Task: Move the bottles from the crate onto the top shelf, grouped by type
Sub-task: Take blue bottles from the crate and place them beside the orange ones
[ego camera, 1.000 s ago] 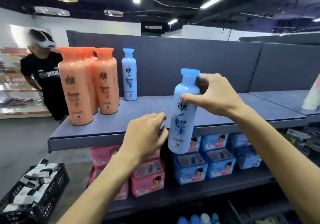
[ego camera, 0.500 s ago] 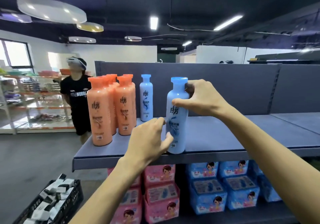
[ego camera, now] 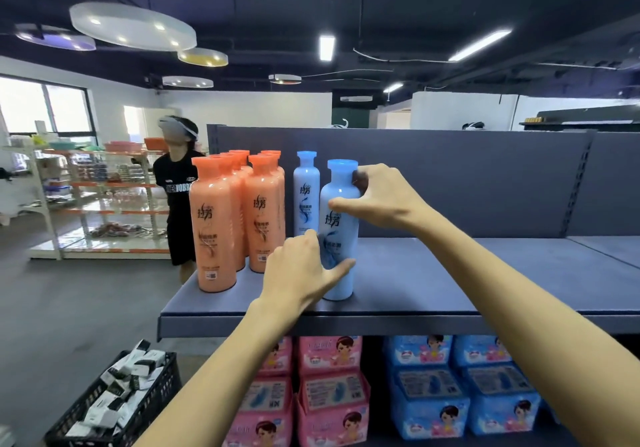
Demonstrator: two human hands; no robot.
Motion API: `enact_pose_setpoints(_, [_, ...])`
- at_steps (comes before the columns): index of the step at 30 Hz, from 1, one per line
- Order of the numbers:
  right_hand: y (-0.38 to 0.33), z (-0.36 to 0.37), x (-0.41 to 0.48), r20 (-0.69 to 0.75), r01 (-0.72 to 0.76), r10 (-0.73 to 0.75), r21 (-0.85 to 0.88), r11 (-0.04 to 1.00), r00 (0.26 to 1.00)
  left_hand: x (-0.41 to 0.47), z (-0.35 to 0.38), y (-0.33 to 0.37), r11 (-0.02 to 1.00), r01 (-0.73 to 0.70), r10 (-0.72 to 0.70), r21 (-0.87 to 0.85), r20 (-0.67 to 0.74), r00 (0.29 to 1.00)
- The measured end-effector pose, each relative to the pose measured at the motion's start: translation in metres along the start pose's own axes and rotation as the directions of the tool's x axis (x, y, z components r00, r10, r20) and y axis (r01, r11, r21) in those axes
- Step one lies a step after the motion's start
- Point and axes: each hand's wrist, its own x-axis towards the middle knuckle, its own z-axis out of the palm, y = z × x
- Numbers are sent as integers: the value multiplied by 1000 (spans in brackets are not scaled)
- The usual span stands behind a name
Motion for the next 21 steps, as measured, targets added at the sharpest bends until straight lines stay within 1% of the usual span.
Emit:
enact_pose_setpoints(2, [2, 6, -1, -31, 5, -5, -17, 1000, 1000, 0, 5, 2, 1000, 12, -12, -24, 13, 1000])
enact_pose_setpoints(4, [6, 10, -3, -61, 34, -39, -77, 996, 997, -2, 10, 3, 999, 12, -12, -47, 0, 1000])
enact_pose_setpoints(7, [18, 16, -9, -28, 98, -106, -201, 975, 994, -2, 13, 5, 997, 33, -34, -66, -22, 999])
enact_pose_setpoints(11, [32, 16, -17, -4, 178, -193, -364, 914, 981, 0, 15, 8, 997, 52, -55, -63, -42, 998])
enact_pose_setpoints(13, [41, 16, -19, -14, 138, -153, -346, 928, 988, 3, 17, 10, 997, 68, -70, -43, -57, 996])
enact_pose_setpoints(16, [56, 20, -23, -4, 19, -22, -325, 946, 1000, 7, 21, 12, 995, 96, -97, -17, -82, 992])
enact_pose_setpoints(18, [63, 24, -25, 7, 1, 1, -355, 935, 1000, 9, 23, 13, 994, 112, -111, -2, -93, 989])
enact_pose_setpoints(21, [67, 30, -26, 10, 10, -7, -380, 925, 1000, 16, 27, 12, 991, 128, -125, 27, -93, 988])
